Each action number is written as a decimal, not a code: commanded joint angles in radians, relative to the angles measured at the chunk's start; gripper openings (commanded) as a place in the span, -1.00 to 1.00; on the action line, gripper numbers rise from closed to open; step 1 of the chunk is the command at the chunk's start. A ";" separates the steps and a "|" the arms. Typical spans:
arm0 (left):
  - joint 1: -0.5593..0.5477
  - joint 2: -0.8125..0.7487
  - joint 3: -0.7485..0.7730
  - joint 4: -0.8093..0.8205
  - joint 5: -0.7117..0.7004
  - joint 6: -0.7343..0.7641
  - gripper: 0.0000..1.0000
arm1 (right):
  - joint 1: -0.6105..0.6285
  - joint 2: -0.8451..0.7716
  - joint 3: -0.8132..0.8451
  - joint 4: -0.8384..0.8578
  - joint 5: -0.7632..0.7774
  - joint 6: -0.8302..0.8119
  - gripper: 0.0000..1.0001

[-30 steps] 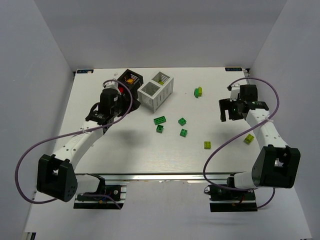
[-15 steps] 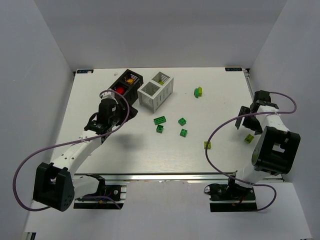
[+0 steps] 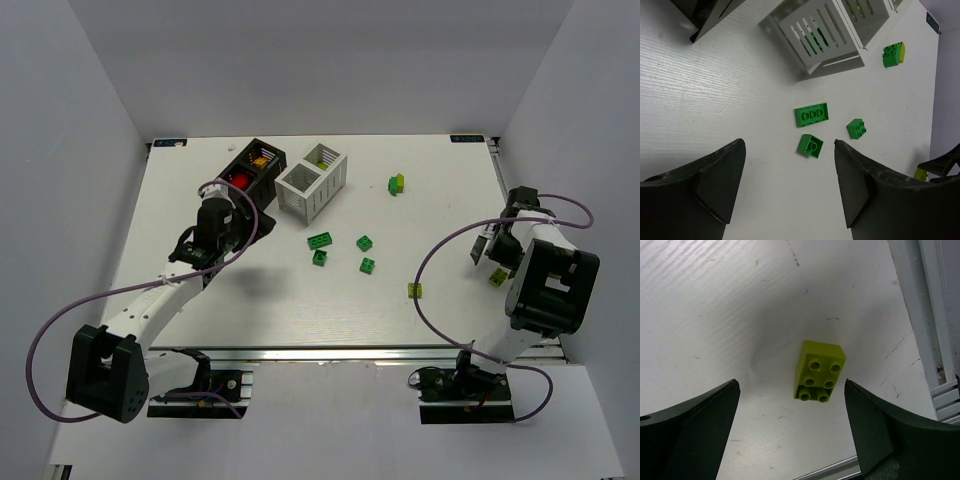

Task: Sort the legos into containers by color

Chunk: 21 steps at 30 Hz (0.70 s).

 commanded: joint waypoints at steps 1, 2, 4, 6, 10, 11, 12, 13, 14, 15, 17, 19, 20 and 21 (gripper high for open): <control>0.005 -0.035 -0.020 0.016 0.001 -0.006 0.62 | -0.019 0.009 -0.008 0.017 0.045 0.045 0.79; 0.005 -0.033 -0.023 0.020 0.001 -0.008 0.62 | -0.022 0.010 -0.008 0.016 0.053 0.047 0.79; 0.003 -0.035 -0.024 0.027 0.002 -0.009 0.62 | -0.028 0.010 -0.014 0.021 0.058 0.046 0.79; 0.005 -0.030 -0.026 0.030 0.005 -0.012 0.62 | -0.032 0.007 -0.021 0.024 0.055 0.046 0.79; 0.005 -0.020 -0.026 0.034 0.010 -0.012 0.61 | -0.039 0.017 -0.044 0.031 0.038 0.050 0.79; 0.005 -0.020 -0.024 0.034 0.010 -0.012 0.62 | -0.040 0.024 -0.047 0.037 0.030 0.055 0.79; 0.003 -0.020 -0.026 0.034 0.010 -0.012 0.61 | -0.040 0.029 -0.051 0.040 0.024 0.055 0.77; 0.005 -0.020 -0.026 0.031 0.010 -0.012 0.62 | -0.043 0.039 -0.056 0.045 0.012 0.055 0.76; 0.005 -0.021 -0.026 0.031 0.010 -0.011 0.62 | -0.046 0.044 -0.059 0.047 0.007 0.056 0.75; 0.005 -0.023 -0.026 0.030 0.009 -0.011 0.62 | -0.048 0.047 -0.061 0.053 -0.001 0.058 0.71; 0.005 -0.024 -0.029 0.025 0.005 -0.011 0.62 | -0.049 0.049 -0.065 0.062 -0.008 0.058 0.68; 0.003 -0.030 -0.035 0.025 0.004 -0.015 0.62 | -0.052 0.052 -0.067 0.079 -0.013 0.056 0.60; 0.005 -0.030 -0.038 0.028 0.002 -0.015 0.62 | -0.054 0.053 -0.064 0.080 -0.016 0.055 0.56; 0.005 -0.033 -0.043 0.031 0.002 -0.017 0.62 | -0.055 0.055 -0.064 0.086 -0.019 0.055 0.48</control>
